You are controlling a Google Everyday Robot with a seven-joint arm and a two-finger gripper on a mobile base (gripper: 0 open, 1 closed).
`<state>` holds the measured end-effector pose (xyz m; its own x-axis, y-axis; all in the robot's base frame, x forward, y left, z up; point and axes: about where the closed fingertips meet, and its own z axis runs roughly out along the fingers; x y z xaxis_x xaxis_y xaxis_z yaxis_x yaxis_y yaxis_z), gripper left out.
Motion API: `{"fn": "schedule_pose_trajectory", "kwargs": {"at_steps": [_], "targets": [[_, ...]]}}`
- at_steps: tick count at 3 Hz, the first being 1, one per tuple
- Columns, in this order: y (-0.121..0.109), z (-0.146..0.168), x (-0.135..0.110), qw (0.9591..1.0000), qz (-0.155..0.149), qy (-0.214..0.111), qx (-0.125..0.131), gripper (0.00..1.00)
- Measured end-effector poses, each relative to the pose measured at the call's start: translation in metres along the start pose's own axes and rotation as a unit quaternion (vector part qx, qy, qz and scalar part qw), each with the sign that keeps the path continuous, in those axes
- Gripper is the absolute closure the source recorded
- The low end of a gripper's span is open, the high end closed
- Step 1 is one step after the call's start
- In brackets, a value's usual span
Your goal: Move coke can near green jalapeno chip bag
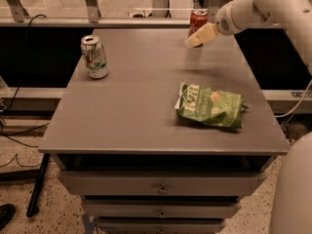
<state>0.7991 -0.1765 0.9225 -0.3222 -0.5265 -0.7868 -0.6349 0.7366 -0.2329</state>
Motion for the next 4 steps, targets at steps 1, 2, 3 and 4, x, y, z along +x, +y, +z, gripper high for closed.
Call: {"fn": "schedule_pose_trajectory", "kwargs": {"at_steps": [1, 2, 3, 4], "targets": [[-0.024, 0.047, 0.003, 0.9980, 0.018, -0.031, 0.052, 0.00], [-0.043, 0.066, 0.004, 0.9956, 0.026, -0.044, 0.078, 0.00], [-0.053, 0.086, 0.000, 0.9945, 0.043, -0.055, 0.078, 0.00], [-0.053, 0.097, -0.009, 0.9945, 0.061, -0.061, 0.060, 0.11]]}}
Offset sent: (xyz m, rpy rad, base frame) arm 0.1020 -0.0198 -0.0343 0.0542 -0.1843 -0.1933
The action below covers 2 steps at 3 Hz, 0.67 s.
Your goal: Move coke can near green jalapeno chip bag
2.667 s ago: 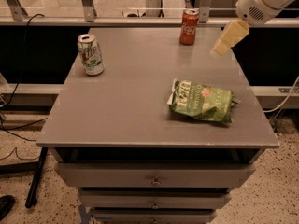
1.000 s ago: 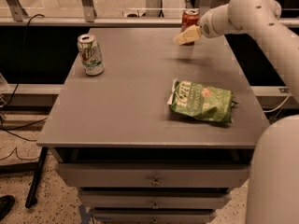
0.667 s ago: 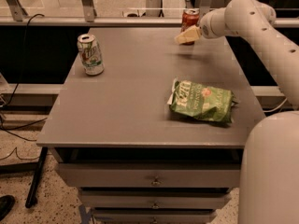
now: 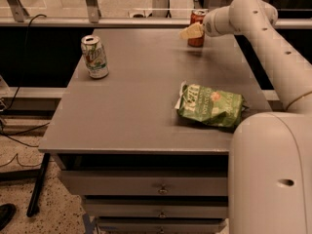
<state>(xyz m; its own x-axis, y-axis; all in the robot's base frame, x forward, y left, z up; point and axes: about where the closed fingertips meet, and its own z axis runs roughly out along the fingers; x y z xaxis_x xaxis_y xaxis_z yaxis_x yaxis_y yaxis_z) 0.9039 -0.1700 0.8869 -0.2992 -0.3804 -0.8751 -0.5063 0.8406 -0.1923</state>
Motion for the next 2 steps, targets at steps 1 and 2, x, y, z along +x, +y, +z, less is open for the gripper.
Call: {"fn": "schedule_pose_trajectory", "kwargs": {"at_steps": [1, 2], "targets": [[0.0090, 0.0056, -0.0071, 0.9994, 0.019, -0.001, -0.029, 0.29], [0.0184, 0.0069, -0.0089, 0.9981, 0.029, 0.005, -0.055, 0.52]]}}
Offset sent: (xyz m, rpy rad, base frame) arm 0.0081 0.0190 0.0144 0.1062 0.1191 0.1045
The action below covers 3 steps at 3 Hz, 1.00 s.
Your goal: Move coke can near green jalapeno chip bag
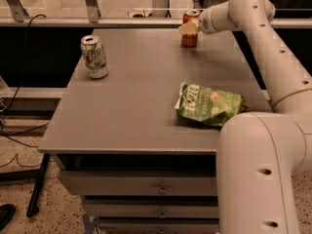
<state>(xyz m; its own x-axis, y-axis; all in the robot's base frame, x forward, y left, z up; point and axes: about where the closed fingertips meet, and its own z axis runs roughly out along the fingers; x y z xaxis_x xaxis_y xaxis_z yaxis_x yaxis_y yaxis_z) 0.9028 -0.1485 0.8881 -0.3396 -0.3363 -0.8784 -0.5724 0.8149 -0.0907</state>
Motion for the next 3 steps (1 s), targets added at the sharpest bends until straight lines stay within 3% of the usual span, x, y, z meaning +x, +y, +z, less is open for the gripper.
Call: {"fn": "schedule_pose_trajectory", "kwargs": {"at_steps": [2, 3], "targets": [[0.015, -0.013, 0.005, 0.9989, 0.008, 0.018, -0.042, 0.97], [0.029, -0.046, -0.002, 0.9970, -0.009, 0.017, -0.075, 1.00]]}}
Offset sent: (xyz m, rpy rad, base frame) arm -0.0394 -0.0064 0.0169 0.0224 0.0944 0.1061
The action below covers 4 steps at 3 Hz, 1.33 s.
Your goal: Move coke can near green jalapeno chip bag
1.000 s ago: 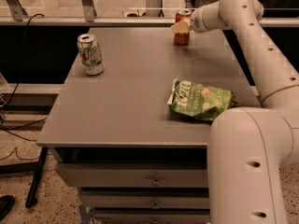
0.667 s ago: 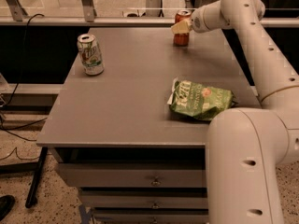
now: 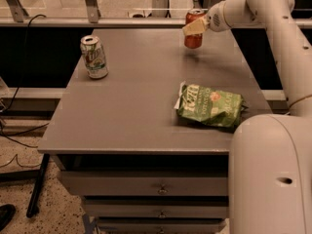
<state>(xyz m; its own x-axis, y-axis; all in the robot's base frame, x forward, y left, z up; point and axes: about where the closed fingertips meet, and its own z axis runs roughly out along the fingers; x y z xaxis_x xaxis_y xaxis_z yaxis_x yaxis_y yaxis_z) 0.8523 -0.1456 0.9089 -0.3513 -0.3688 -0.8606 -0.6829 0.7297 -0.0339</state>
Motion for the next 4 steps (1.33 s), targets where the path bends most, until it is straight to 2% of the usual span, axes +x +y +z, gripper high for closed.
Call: {"fn": "schedule_pose_trajectory", "kwargs": {"at_steps": [1, 2, 4], "targets": [[0.025, -0.042, -0.012, 0.9987, -0.031, -0.014, -0.037, 1.00], [0.057, -0.074, -0.006, 0.9944, -0.054, -0.026, -0.087, 1.00], [0.125, -0.097, 0.025, 0.9810, -0.090, -0.041, -0.167, 1.00]]}}
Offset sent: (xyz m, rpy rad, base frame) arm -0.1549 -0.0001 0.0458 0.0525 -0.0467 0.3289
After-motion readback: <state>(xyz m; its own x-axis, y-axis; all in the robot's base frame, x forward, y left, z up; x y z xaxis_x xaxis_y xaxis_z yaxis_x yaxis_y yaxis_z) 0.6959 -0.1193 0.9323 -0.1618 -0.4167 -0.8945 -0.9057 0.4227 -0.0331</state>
